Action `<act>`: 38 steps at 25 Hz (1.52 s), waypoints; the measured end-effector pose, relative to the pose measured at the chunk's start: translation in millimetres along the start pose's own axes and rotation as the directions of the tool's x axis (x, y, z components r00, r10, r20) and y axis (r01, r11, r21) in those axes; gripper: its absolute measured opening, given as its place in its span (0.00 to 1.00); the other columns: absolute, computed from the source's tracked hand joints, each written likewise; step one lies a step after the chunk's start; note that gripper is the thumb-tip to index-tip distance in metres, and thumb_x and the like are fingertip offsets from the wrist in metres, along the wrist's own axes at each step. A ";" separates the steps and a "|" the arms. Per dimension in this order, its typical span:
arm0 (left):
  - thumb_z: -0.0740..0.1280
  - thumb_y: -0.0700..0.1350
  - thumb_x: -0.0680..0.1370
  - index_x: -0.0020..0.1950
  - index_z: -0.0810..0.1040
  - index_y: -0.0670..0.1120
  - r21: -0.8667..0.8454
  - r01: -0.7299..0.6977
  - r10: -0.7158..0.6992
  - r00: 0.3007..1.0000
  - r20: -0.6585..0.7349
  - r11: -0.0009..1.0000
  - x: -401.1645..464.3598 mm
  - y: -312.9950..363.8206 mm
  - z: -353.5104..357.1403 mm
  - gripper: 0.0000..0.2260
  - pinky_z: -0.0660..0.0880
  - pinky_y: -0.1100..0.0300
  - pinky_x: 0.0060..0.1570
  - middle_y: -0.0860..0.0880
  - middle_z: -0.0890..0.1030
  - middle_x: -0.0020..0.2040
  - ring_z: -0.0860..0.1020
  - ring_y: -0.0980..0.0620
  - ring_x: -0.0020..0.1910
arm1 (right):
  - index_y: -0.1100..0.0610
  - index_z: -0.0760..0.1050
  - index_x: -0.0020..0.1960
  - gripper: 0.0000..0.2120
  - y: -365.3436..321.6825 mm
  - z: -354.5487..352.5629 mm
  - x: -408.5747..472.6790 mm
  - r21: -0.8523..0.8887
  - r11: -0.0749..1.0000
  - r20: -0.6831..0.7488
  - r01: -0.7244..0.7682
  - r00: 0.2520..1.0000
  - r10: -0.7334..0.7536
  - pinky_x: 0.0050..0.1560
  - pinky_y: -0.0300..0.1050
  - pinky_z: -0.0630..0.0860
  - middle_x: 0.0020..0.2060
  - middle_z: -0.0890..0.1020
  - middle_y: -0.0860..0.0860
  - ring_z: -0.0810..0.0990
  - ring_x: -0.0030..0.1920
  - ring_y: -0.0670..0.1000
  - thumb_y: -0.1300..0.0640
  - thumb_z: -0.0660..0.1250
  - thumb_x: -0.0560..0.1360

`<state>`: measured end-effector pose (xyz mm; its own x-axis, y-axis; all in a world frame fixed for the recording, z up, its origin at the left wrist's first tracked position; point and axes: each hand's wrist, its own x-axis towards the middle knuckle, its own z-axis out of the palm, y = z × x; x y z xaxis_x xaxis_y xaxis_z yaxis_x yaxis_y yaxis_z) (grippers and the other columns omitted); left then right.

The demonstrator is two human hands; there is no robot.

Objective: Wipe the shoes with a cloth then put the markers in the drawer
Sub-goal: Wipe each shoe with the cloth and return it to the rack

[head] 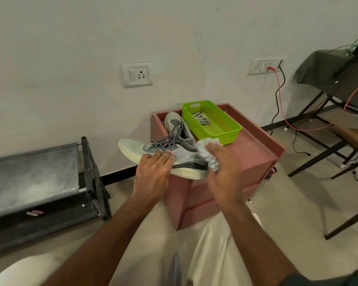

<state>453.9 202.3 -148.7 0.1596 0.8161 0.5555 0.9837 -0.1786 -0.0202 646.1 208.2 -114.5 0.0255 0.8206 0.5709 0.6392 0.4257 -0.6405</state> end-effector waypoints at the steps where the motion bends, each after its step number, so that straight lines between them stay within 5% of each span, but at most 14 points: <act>1: 0.64 0.38 0.72 0.60 0.83 0.44 -0.007 -0.007 0.007 1.000 -0.016 1.000 -0.3 0.1 0.6 0.18 0.74 0.49 0.53 0.46 0.85 0.58 0.83 0.44 0.60 | 0.58 0.79 0.65 0.26 -4.9 12.6 -6.4 -0.112 0.987 0.108 0.113 0.989 -0.101 0.68 0.54 0.72 0.62 0.81 0.54 0.76 0.67 0.55 0.67 0.63 0.68; 4: 0.66 0.40 0.73 0.58 0.84 0.45 -0.013 -0.021 0.021 0.998 -0.056 1.000 0.4 -2.2 2.2 0.16 0.71 0.50 0.54 0.47 0.86 0.57 0.83 0.45 0.60 | 0.58 0.78 0.65 0.29 -8.0 25.0 -8.5 -0.164 0.953 0.278 0.254 0.939 -0.202 0.72 0.55 0.68 0.64 0.80 0.53 0.74 0.70 0.53 0.67 0.61 0.65; 7: 0.73 0.38 0.72 0.60 0.84 0.45 -0.016 -0.051 0.049 0.996 -0.076 0.999 0.2 -8.3 6.1 0.16 0.70 0.48 0.57 0.46 0.85 0.59 0.82 0.44 0.61 | 0.53 0.83 0.59 0.18 -5.7 5.1 2.3 0.294 0.951 0.359 -0.096 0.933 -0.017 0.62 0.45 0.77 0.55 0.85 0.49 0.82 0.58 0.47 0.64 0.66 0.72; 10: 0.76 0.37 0.70 0.62 0.83 0.44 -0.043 -0.045 0.042 0.997 -0.063 0.998 2.9 -15.9 6.7 0.20 0.71 0.47 0.59 0.46 0.85 0.61 0.81 0.43 0.62 | 0.55 0.84 0.48 0.03 -15.1 -7.3 10.7 0.784 0.366 0.332 -0.500 0.838 0.433 0.44 0.48 0.81 0.42 0.86 0.53 0.85 0.42 0.52 0.59 0.72 0.76; 12: 0.75 0.37 0.72 0.63 0.83 0.44 -0.039 -0.059 0.055 0.996 -0.076 0.998 2.5 -19.3 10.1 0.20 0.70 0.46 0.61 0.45 0.84 0.61 0.80 0.43 0.64 | 0.54 0.81 0.54 0.10 -12.7 -9.3 10.3 0.726 0.587 0.075 -0.359 0.889 0.451 0.51 0.48 0.80 0.49 0.85 0.52 0.84 0.50 0.51 0.66 0.68 0.77; 14: 0.73 0.36 0.73 0.63 0.83 0.43 -0.043 -0.068 0.064 0.993 -0.097 0.997 2.8 -22.5 12.4 0.19 0.70 0.46 0.62 0.45 0.84 0.62 0.80 0.43 0.65 | 0.51 0.79 0.62 0.20 -9.2 -2.7 1.0 0.239 0.970 -0.065 -0.038 0.996 0.055 0.59 0.47 0.76 0.57 0.83 0.50 0.81 0.59 0.49 0.69 0.63 0.75; 17: 0.66 0.39 0.76 0.62 0.83 0.43 -0.048 -0.088 0.081 0.988 -0.130 0.995 2.8 -19.8 11.2 0.15 0.73 0.45 0.62 0.45 0.84 0.61 0.80 0.43 0.64 | 0.52 0.79 0.63 0.25 -25.7 20.0 -12.6 -0.309 0.895 0.209 0.323 0.941 -0.268 0.72 0.57 0.65 0.63 0.81 0.52 0.74 0.69 0.55 0.58 0.56 0.69; 20: 0.61 0.41 0.78 0.60 0.84 0.43 -0.056 -0.120 0.111 0.984 -0.140 0.991 1.9 -18.5 9.4 0.16 0.73 0.45 0.61 0.45 0.84 0.61 0.80 0.42 0.64 | 0.50 0.81 0.60 0.20 -35.6 29.3 -14.1 0.203 0.978 0.264 0.054 0.958 -0.108 0.65 0.51 0.74 0.56 0.84 0.47 0.80 0.60 0.49 0.66 0.62 0.73; 23: 0.69 0.37 0.74 0.62 0.83 0.44 -0.074 -0.102 0.091 0.986 -0.139 0.992 1.7 -22.1 13.5 0.17 0.73 0.46 0.61 0.45 0.84 0.61 0.80 0.43 0.64 | 0.57 0.81 0.57 0.10 -14.3 12.0 6.2 0.770 0.463 0.210 -0.439 0.860 0.466 0.49 0.54 0.80 0.48 0.86 0.52 0.85 0.46 0.54 0.59 0.73 0.75; 26: 0.73 0.34 0.68 0.62 0.84 0.44 -0.145 -0.024 0.009 0.995 -0.104 0.989 5.0 -22.9 18.7 0.22 0.74 0.48 0.60 0.45 0.85 0.60 0.81 0.44 0.62 | 0.52 0.81 0.60 0.17 5.5 -0.2 7.9 0.450 0.858 -0.096 -0.249 0.941 0.324 0.54 0.52 0.79 0.53 0.85 0.50 0.83 0.53 0.53 0.65 0.69 0.75; 28: 0.71 0.34 0.66 0.61 0.84 0.44 -0.191 0.012 -0.026 0.997 -0.072 0.981 6.6 -23.0 20.0 0.23 0.74 0.49 0.58 0.45 0.85 0.59 0.82 0.44 0.60 | 0.49 0.78 0.66 0.28 -3.5 10.8 -5.2 0.103 0.993 -0.004 -0.064 0.998 0.065 0.64 0.54 0.75 0.64 0.80 0.49 0.77 0.66 0.52 0.72 0.64 0.72; 32: 0.68 0.40 0.69 0.58 0.85 0.44 -0.260 0.045 -0.067 0.995 -0.076 0.965 5.2 -28.7 15.1 0.18 0.75 0.50 0.55 0.44 0.86 0.55 0.83 0.44 0.56 | 0.51 0.78 0.67 0.28 -27.4 29.7 -23.5 0.221 0.969 0.318 0.108 0.932 -0.176 0.75 0.51 0.64 0.72 0.73 0.47 0.63 0.77 0.46 0.71 0.60 0.73; 34: 0.70 0.43 0.71 0.51 0.85 0.42 -0.305 0.008 -0.049 0.991 -0.127 0.952 2.5 -27.2 12.3 0.11 0.75 0.51 0.53 0.42 0.87 0.49 0.82 0.43 0.51 | 0.50 0.79 0.64 0.23 -45.7 21.1 -23.1 0.556 0.812 0.444 -0.176 0.889 -0.111 0.66 0.43 0.74 0.63 0.81 0.45 0.76 0.68 0.45 0.72 0.64 0.77; 38: 0.70 0.36 0.65 0.56 0.86 0.44 -0.259 0.030 -0.038 0.999 -0.024 0.965 4.6 -22.7 13.9 0.20 0.78 0.49 0.54 0.44 0.87 0.55 0.84 0.43 0.54 | 0.49 0.80 0.60 0.22 -38.2 3.9 -7.8 0.654 0.716 0.094 -0.246 0.965 0.245 0.49 0.40 0.80 0.52 0.85 0.38 0.84 0.52 0.43 0.72 0.65 0.76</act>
<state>433.5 217.8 -157.2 0.1199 0.8086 0.5760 0.9331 -0.2900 0.2128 618.5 187.0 -96.5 0.1088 0.9322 0.3452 -0.0512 0.3520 -0.9346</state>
